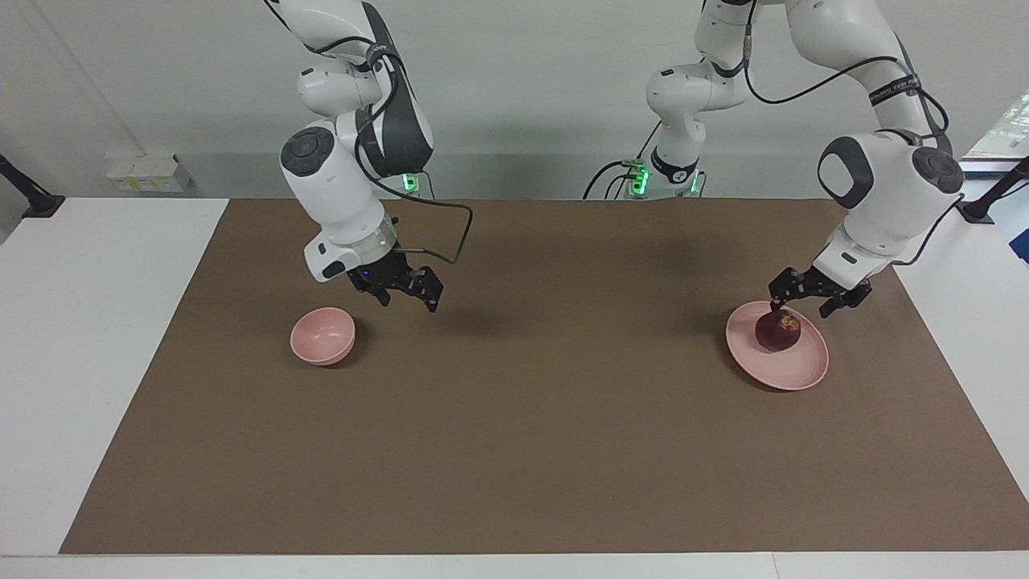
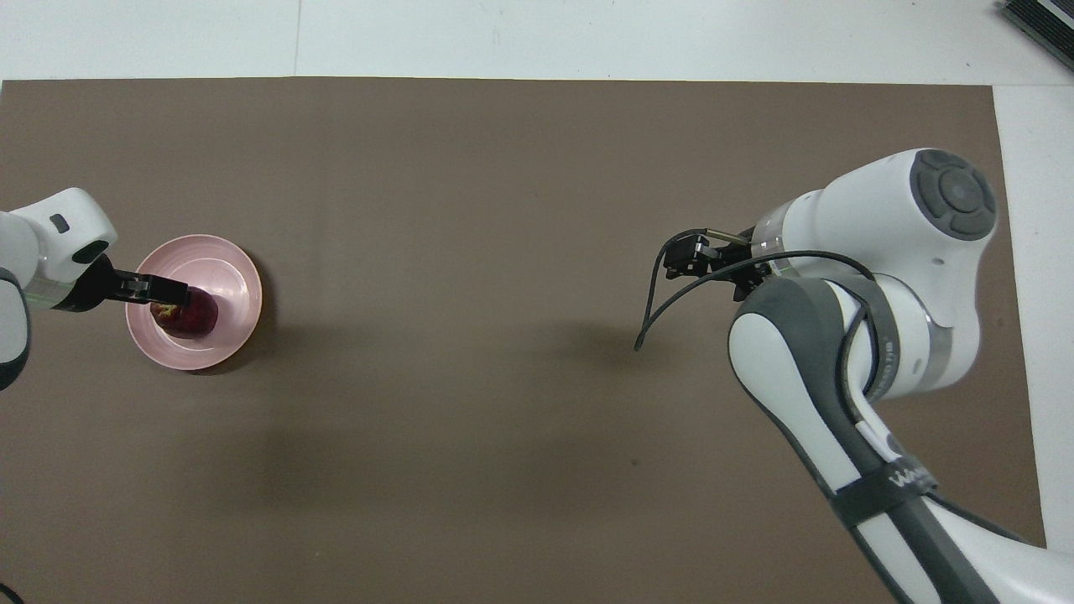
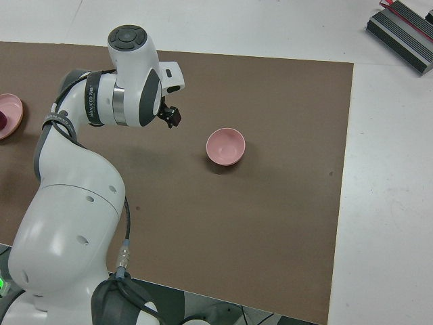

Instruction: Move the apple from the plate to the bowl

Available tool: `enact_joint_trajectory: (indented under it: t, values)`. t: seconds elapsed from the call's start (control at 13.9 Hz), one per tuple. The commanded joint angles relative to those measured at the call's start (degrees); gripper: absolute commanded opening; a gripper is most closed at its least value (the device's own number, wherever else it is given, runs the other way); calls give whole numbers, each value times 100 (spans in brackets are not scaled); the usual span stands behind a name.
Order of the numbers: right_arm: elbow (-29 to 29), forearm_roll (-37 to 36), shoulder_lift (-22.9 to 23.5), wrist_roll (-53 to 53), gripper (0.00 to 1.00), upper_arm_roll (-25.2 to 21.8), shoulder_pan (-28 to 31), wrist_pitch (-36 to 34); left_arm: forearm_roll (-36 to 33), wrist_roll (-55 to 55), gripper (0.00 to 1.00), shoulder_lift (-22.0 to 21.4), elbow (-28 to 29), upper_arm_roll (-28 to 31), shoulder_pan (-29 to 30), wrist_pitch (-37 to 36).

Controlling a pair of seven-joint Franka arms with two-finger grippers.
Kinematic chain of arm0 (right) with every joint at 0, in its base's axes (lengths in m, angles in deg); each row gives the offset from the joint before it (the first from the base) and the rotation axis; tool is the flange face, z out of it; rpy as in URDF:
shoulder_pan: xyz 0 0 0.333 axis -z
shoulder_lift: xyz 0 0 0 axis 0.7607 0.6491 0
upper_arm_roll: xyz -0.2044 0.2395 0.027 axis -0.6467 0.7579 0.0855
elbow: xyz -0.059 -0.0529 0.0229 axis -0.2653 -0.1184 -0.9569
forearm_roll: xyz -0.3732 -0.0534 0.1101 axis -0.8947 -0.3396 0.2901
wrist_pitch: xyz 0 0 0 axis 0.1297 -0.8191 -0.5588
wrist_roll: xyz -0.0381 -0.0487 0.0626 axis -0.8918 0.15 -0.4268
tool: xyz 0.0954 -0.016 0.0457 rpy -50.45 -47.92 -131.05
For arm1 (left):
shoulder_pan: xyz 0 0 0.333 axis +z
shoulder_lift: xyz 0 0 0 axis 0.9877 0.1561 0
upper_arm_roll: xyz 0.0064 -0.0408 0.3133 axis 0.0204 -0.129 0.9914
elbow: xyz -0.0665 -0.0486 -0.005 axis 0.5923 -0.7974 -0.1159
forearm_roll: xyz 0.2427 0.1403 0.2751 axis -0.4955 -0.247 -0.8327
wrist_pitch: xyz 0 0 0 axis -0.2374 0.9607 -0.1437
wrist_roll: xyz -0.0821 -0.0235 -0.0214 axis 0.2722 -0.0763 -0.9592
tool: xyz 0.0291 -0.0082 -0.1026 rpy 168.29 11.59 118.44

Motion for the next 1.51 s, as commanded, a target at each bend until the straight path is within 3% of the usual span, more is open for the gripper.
enact_joint_trajectory:
  t: [0.0, 0.14, 0.43, 0.57, 0.65, 0.72, 0.79, 0.86, 1.29, 1.44]
  values:
    - [-35, 611, 91, -94, 100, -17, 33, 268, 114, 122, 100, 60, 316, -20, 23, 467]
    - [-44, 1060, 169, -252, 100, -17, 6, 277, 105, 122, 100, 158, 491, -20, 31, 713]
    - [-272, 1123, 380, -710, 100, -17, -406, 838, 114, 193, 100, 123, 730, -20, 23, 987]
    - [-255, 1577, 398, -719, 100, -17, -416, 892, 114, 184, 67, 123, 730, -20, -3, 978]
    - [-255, 1737, 398, -719, 100, -17, -433, 901, 114, 106, 42, 123, 730, -20, -21, 978]
    - [-255, 1747, 398, -728, 100, -17, -442, 892, 105, 140, 32, 158, 634, -20, -100, 926]
    - [-263, 1773, 390, -728, 100, -17, -442, 884, 105, 183, 11, 167, 615, -20, -144, 952]
    - [-255, 1826, 389, -754, 100, -17, -442, 884, 105, 184, 0, 175, 607, -20, -153, 961]
    - [43, 2046, 311, -1016, 100, -17, -442, 779, 140, 52, 0, -342, 378, -99, -162, 768]
    - [140, 2046, 206, -1315, 100, -17, -442, 726, 865, -1, 0, -597, 360, -100, -381, 671]
